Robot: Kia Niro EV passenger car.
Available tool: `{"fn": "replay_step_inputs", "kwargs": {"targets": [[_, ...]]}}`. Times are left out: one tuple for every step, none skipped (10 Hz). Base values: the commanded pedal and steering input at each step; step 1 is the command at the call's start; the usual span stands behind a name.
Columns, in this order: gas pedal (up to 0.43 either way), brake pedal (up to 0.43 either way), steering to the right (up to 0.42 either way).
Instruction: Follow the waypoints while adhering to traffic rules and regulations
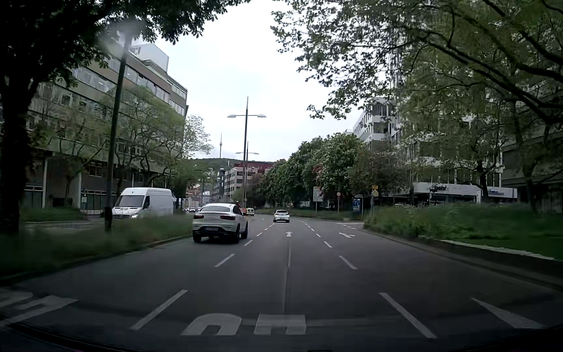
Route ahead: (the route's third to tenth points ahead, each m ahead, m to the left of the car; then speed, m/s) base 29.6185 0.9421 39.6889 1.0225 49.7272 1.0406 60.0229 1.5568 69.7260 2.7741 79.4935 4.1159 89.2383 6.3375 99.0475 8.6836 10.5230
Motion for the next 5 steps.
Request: {"fn": "replay_step_inputs", "kwargs": {"targets": [[0.000,0.000,0.008],[0.000,0.000,0.008],[0.020,0.000,0.007],[0.039,0.000,0.007],[0.039,0.000,0.006]]}}
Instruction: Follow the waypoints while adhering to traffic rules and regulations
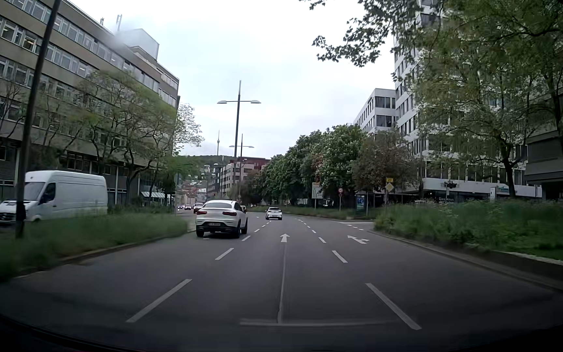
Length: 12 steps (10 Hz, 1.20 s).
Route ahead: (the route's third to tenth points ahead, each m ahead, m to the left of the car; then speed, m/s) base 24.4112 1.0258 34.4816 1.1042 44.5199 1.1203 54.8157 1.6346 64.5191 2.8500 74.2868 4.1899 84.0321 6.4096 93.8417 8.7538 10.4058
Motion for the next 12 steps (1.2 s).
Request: {"fn": "replay_step_inputs", "kwargs": {"targets": [[0.039,0.000,0.004],[0.047,0.000,0.003],[0.047,0.000,0.000],[0.047,0.000,-0.003],[0.059,0.000,-0.003],[0.059,0.000,-0.002],[0.059,0.000,-0.002],[0.067,0.000,-0.003],[0.067,0.000,-0.004],[0.067,0.000,-0.003],[0.067,0.000,-0.003],[0.087,0.000,-0.003]]}}
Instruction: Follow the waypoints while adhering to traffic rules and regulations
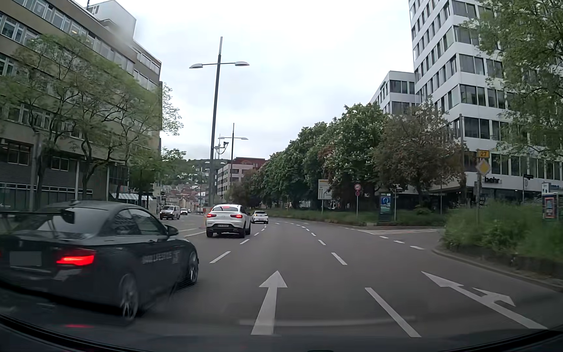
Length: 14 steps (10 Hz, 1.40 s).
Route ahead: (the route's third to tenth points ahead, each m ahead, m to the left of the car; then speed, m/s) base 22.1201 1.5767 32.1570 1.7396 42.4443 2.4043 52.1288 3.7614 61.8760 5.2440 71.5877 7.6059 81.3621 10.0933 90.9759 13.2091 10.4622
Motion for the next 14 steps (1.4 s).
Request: {"fn": "replay_step_inputs", "kwargs": {"targets": [[0.087,0.000,-0.003],[0.087,0.000,-0.003],[0.087,0.000,-0.003],[0.087,0.000,-0.003],[0.087,0.000,-0.003],[0.079,0.000,-0.003],[0.067,0.000,-0.003],[0.039,0.000,-0.003],[0.039,0.000,-0.003],[0.039,0.000,-0.003],[0.047,0.000,-0.003],[0.059,0.000,-0.004],[0.067,0.000,-0.004],[0.067,0.000,-0.004]]}}
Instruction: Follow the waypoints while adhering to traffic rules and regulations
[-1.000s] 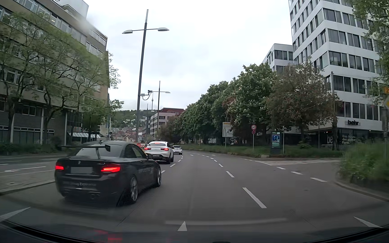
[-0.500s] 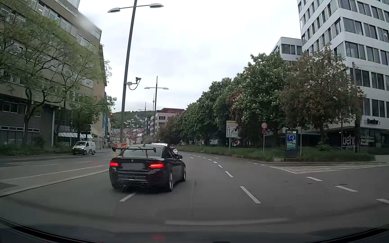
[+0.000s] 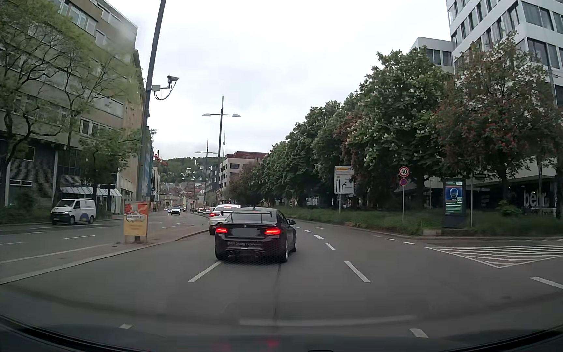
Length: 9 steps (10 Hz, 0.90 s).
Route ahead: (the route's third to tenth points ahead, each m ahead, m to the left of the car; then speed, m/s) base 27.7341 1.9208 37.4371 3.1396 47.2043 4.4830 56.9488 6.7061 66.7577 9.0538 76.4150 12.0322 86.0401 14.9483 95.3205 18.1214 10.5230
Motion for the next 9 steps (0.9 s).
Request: {"fn": "replay_step_inputs", "kwargs": {"targets": [[0.067,0.000,-0.004],[0.067,0.000,-0.006],[0.067,0.000,-0.008],[0.067,0.000,-0.009],[0.067,0.000,-0.010],[0.067,0.000,-0.010],[0.067,0.000,-0.010],[0.079,0.000,-0.010],[0.079,0.000,-0.010]]}}
